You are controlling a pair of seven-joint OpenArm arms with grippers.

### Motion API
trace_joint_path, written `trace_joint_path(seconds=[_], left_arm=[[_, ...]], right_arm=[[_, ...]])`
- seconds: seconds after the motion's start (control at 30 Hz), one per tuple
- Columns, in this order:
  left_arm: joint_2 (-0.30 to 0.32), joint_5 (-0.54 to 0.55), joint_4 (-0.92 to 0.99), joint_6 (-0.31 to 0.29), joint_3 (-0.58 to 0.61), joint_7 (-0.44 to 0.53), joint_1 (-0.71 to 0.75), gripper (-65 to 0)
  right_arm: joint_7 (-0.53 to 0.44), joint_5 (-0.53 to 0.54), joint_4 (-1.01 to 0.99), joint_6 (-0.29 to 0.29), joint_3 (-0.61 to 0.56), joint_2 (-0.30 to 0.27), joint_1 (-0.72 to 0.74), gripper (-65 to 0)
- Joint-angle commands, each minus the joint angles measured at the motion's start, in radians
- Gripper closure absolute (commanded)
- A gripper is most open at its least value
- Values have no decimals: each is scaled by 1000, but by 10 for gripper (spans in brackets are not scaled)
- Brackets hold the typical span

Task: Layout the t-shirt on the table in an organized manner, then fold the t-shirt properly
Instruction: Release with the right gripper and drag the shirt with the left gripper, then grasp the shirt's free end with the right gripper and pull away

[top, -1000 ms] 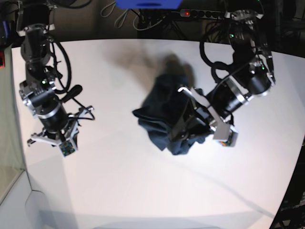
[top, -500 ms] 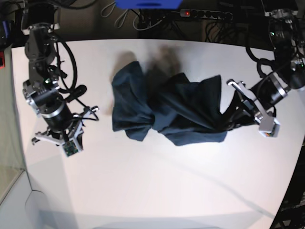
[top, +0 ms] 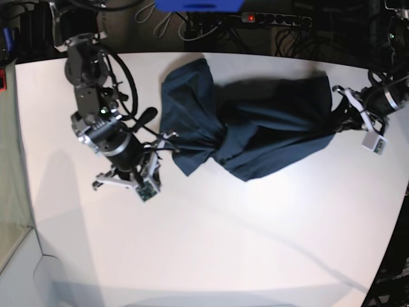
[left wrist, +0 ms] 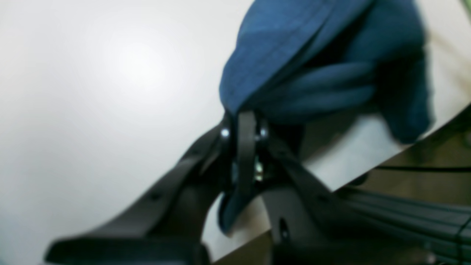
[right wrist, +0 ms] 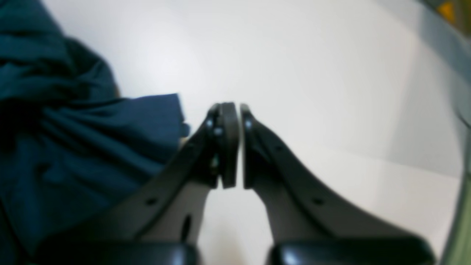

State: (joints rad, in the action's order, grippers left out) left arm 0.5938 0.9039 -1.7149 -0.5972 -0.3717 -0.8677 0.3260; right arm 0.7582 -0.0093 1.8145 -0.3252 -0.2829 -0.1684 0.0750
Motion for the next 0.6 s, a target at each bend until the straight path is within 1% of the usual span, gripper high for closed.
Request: trace_joint_path(seconds=[0.0, 0.03, 0.1, 0.23, 0.33, 0.47, 0.57], left_arm=[[13, -10, -12, -5, -11, 23, -6, -2], [8, -50, -4, -5, -11, 23, -6, -2], [-22, -127, -1, -5, -11, 23, -8, -2], [-54, -225, -1, -5, -13, 23, -9, -2], [-81, -260, -3, -5, -13, 23, -11, -2], [-84, -274, -1, -5, -13, 23, -11, -2], [-84, -274, -1, -5, -13, 23, -11, -2]], right_arm=[[-26, 10, -5, 5, -19, -3, 26, -73], [-26, 10, -23, 5, -39, -9, 32, -99], [-29, 10, -35, 5, -88, -16, 33, -139], [-27, 10, -34, 5, -152, -16, 35, -189], [-27, 10, -34, 5, -194, -16, 36, -222], [-26, 10, -35, 5, -227, -21, 33, -264], [-26, 10, -35, 5, -287, -49, 32, -280]])
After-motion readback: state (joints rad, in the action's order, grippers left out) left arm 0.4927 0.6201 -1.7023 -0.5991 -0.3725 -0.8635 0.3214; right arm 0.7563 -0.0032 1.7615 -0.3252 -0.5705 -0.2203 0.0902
